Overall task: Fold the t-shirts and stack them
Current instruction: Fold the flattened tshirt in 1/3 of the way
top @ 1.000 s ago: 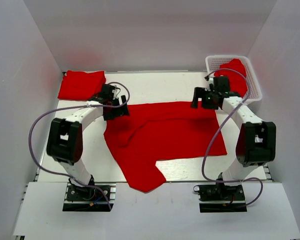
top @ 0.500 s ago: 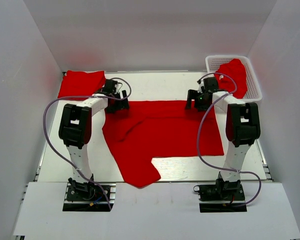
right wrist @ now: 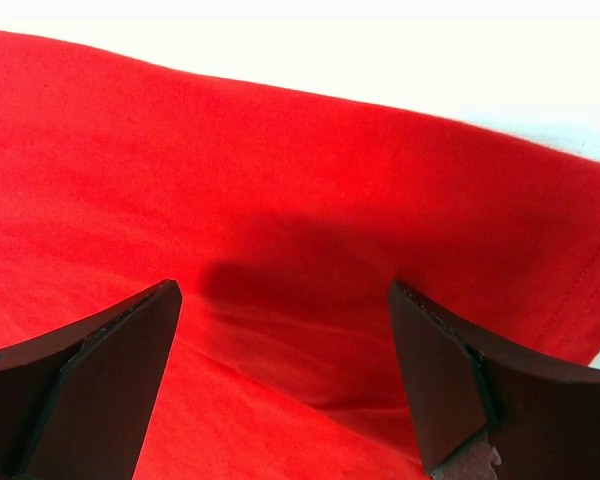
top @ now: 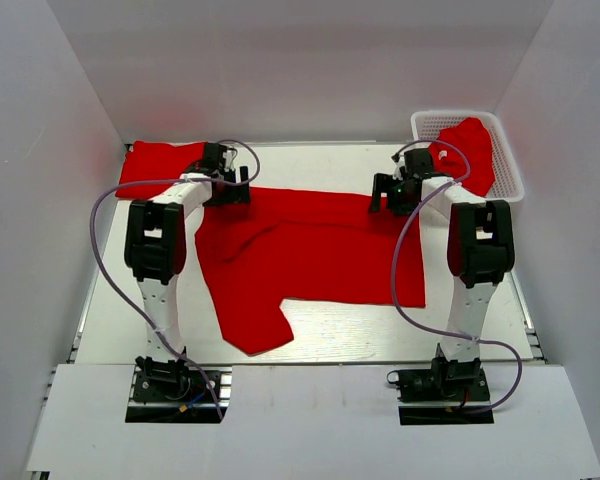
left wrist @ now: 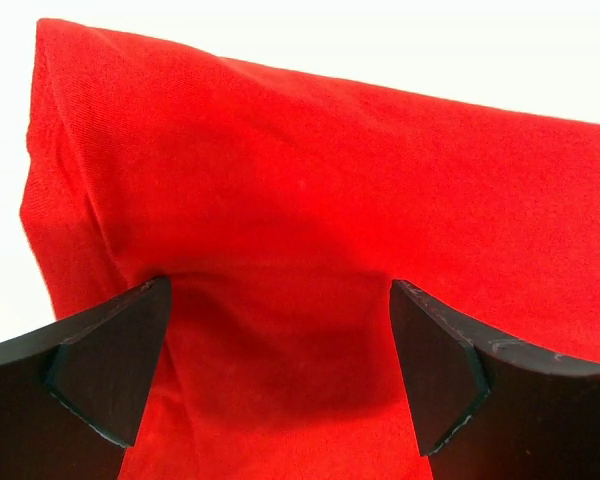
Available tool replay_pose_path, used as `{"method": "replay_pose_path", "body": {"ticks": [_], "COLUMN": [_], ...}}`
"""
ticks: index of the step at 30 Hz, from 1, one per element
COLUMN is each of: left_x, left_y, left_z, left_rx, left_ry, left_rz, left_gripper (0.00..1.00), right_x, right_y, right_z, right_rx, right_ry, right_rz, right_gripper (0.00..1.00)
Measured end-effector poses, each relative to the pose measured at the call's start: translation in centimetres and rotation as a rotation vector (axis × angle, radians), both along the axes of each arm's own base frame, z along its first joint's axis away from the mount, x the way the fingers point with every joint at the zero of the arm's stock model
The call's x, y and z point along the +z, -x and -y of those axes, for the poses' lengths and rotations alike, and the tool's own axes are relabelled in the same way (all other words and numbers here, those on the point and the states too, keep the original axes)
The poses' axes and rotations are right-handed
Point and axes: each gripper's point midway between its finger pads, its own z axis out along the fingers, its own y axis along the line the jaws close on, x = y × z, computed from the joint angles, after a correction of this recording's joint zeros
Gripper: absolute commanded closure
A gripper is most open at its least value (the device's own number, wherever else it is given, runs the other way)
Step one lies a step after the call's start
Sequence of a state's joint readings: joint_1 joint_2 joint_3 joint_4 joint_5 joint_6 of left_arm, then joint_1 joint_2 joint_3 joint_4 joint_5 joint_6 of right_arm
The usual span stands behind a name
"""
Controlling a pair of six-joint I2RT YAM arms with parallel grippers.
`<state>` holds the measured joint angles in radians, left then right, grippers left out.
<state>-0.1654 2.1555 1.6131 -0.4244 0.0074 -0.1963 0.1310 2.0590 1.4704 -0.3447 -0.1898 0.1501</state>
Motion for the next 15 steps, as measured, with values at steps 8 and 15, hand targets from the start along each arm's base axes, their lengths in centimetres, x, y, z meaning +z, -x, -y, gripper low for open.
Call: {"method": "replay_pose_path", "body": {"ticks": [8, 15], "left_x": [6.7, 9.1], "left_y": [3.1, 7.5], "left_z": [0.7, 5.2], "left_rx": [-0.052, -0.204], "left_ry": [0.030, 0.277], "left_rz": [0.092, 0.149], "left_gripper": [0.00, 0.00], "right_x": [2.9, 3.6], "right_y": [1.0, 1.7], "right_z": [-0.7, -0.9], "right_rx": [0.023, 0.025], "right_ry": [0.001, 0.004], "right_rz": [0.049, 0.060], "right_gripper": [0.10, 0.10]}}
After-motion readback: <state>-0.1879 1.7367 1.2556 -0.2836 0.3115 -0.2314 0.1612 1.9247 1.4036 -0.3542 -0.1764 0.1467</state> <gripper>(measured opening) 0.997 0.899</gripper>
